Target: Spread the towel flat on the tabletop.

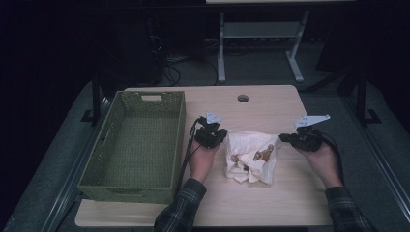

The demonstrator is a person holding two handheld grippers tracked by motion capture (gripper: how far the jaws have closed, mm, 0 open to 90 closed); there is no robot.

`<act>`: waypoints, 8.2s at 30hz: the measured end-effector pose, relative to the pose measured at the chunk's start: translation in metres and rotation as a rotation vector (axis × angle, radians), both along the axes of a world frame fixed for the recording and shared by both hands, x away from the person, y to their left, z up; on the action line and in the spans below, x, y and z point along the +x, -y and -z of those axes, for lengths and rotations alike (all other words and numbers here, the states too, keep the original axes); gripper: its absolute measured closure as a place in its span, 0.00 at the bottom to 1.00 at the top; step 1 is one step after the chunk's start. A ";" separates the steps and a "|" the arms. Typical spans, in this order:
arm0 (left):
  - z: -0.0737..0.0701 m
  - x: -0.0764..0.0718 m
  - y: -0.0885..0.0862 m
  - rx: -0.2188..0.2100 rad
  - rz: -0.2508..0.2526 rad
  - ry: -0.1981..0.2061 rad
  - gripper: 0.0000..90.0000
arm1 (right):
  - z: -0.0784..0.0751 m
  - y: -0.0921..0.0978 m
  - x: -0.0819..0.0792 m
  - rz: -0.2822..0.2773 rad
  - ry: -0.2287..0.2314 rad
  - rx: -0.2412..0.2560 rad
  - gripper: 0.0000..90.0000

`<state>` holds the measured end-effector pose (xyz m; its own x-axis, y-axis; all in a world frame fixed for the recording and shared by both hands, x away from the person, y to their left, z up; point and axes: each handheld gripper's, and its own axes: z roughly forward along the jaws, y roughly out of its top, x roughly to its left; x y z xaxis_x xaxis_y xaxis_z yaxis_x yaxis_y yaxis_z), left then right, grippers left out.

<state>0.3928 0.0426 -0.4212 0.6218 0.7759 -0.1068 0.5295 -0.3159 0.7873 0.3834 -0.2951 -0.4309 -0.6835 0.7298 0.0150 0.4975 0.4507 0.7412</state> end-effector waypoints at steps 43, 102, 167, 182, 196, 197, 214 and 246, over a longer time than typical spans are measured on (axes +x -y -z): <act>0.017 -0.074 0.013 0.008 0.333 -0.066 0.65 | 0.002 -0.037 -0.066 -0.210 -0.088 0.154 0.83; 0.026 -0.050 -0.008 0.002 0.214 -0.066 0.95 | 0.022 -0.010 -0.038 -0.044 -0.039 0.011 0.98; 0.045 -0.039 -0.004 0.107 0.228 -0.115 0.95 | 0.012 0.039 -0.054 0.032 -0.053 0.076 1.00; 0.016 -0.073 -0.003 0.082 0.277 -0.086 0.74 | 0.019 0.033 -0.051 0.012 -0.079 0.055 0.99; 0.026 -0.077 -0.001 0.143 0.289 -0.106 1.00 | 0.016 0.035 -0.054 0.009 -0.075 0.072 0.99; 0.021 -0.078 -0.003 0.126 0.277 -0.098 1.00 | 0.015 0.035 -0.055 0.009 -0.076 0.078 0.99; 0.008 -0.112 -0.017 0.066 0.235 -0.107 1.00 | 0.010 0.047 -0.099 -0.087 -0.068 0.076 0.99; 0.035 -0.124 -0.013 0.178 0.283 -0.213 1.00 | 0.035 0.029 -0.126 -0.262 -0.189 -0.009 0.98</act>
